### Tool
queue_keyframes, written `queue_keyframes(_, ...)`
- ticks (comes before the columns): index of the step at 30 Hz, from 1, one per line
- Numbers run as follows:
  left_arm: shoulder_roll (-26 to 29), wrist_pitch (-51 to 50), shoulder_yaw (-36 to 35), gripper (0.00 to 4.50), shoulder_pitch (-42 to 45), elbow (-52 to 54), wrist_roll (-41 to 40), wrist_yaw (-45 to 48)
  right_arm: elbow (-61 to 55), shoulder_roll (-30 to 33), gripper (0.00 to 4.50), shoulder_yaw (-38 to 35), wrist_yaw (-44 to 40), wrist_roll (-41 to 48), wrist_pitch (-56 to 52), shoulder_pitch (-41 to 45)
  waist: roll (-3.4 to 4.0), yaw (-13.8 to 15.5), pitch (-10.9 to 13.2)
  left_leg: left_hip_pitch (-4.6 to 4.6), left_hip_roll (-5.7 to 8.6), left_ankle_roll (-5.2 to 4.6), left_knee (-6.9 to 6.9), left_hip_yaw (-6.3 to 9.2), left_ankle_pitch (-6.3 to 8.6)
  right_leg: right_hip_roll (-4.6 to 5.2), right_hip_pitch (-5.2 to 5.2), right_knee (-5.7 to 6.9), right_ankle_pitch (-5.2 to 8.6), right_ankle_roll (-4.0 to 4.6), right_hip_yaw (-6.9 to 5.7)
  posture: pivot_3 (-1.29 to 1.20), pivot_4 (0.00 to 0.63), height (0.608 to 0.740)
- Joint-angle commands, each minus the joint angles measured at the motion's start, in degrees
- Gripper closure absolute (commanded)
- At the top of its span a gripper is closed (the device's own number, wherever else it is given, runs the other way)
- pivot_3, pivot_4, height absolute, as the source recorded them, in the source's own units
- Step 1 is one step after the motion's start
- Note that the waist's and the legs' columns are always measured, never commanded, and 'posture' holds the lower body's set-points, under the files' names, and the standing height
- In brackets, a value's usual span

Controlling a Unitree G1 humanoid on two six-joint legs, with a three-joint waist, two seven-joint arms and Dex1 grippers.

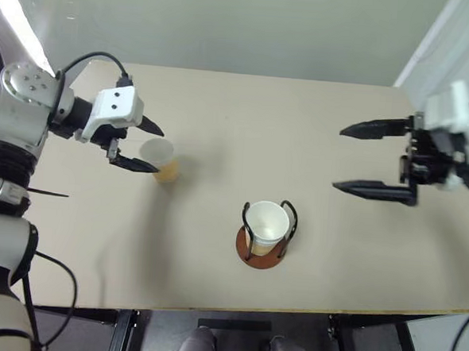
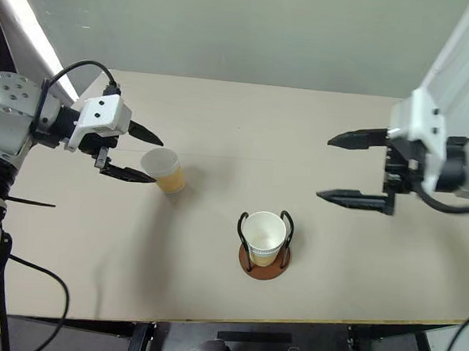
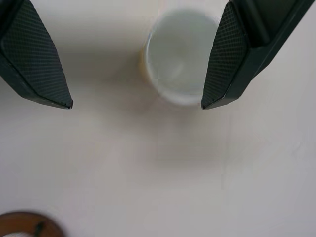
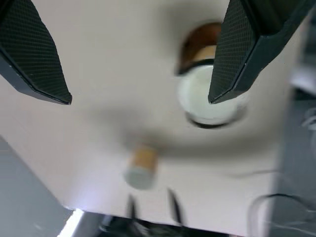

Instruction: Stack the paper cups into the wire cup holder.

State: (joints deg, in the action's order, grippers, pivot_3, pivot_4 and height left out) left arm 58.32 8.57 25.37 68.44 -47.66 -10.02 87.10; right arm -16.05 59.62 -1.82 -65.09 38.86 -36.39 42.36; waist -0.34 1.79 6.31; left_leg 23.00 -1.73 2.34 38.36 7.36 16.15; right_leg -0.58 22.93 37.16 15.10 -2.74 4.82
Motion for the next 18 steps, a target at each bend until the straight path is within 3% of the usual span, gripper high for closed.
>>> queue_keyframes(1,-2.4,1.2,-3.2,0.05,0.5,-2.6,3.5,-1.4,1.5,-0.7,0.00,1.0,-0.5,-3.0,1.5,1.7,0.00,0.3,0.0,0.02,0.00,0.00,0.01,0.00,0.00,0.00,0.01,0.00,0.00,0.00,-0.01,0.00,0.150,0.740)
queue_keyframes(15,-7.7,6.6,-4.4,0.05,1.4,-12.1,15.9,-3.9,-0.8,0.1,0.00,-1.8,-0.5,-2.4,-1.7,1.2,0.00,-0.4,0.0,0.50,-0.01,0.14,0.01,-0.08,-0.08,-0.01,0.58,-0.02,0.00,0.01,0.03,0.00,0.150,0.740)
queue_keyframes(18,-8.2,7.7,-4.4,0.67,1.7,-13.7,17.8,-5.1,-1.3,0.0,0.00,-2.2,-0.2,-2.5,-2.4,1.0,0.00,-0.5,0.0,0.50,-0.01,0.14,0.04,-0.07,-0.08,0.00,0.57,-0.02,-0.01,0.01,0.03,0.00,0.150,0.740)
